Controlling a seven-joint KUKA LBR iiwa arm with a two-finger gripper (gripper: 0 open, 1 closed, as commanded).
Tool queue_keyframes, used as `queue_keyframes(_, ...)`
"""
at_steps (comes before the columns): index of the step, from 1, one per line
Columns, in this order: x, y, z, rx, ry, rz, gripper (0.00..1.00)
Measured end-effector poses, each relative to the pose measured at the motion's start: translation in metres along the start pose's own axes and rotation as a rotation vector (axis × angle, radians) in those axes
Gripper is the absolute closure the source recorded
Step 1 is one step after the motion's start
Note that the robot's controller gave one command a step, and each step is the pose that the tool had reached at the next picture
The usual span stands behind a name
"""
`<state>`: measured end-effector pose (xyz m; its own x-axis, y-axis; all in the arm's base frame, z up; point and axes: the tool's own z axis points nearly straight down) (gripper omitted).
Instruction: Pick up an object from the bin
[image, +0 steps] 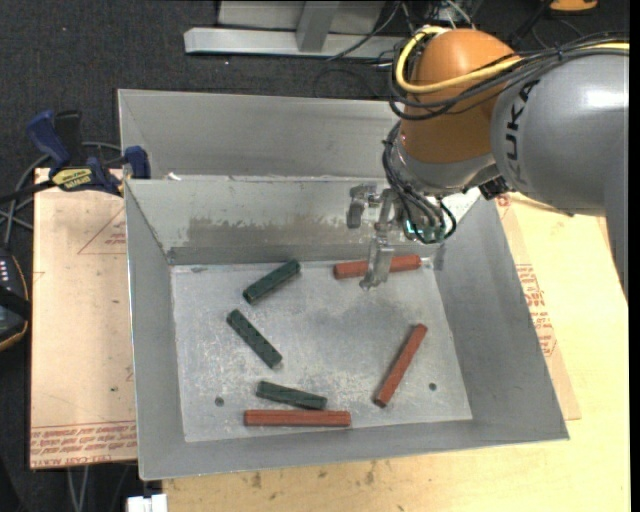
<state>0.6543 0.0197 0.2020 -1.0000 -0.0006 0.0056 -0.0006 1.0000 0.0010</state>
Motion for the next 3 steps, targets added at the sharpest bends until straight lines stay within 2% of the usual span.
queue_keyframes(1, 0.018, -0.023, 0.08, 0.0, 0.0, 0.161, 0.0)
queue_keyframes(2, -0.001, -0.034, 0.134, 0.0, -0.006, 0.076, 0.0)
queue_keyframes(3, -0.003, -0.034, 0.13, 0.0, -0.01, 0.076, 1.0)
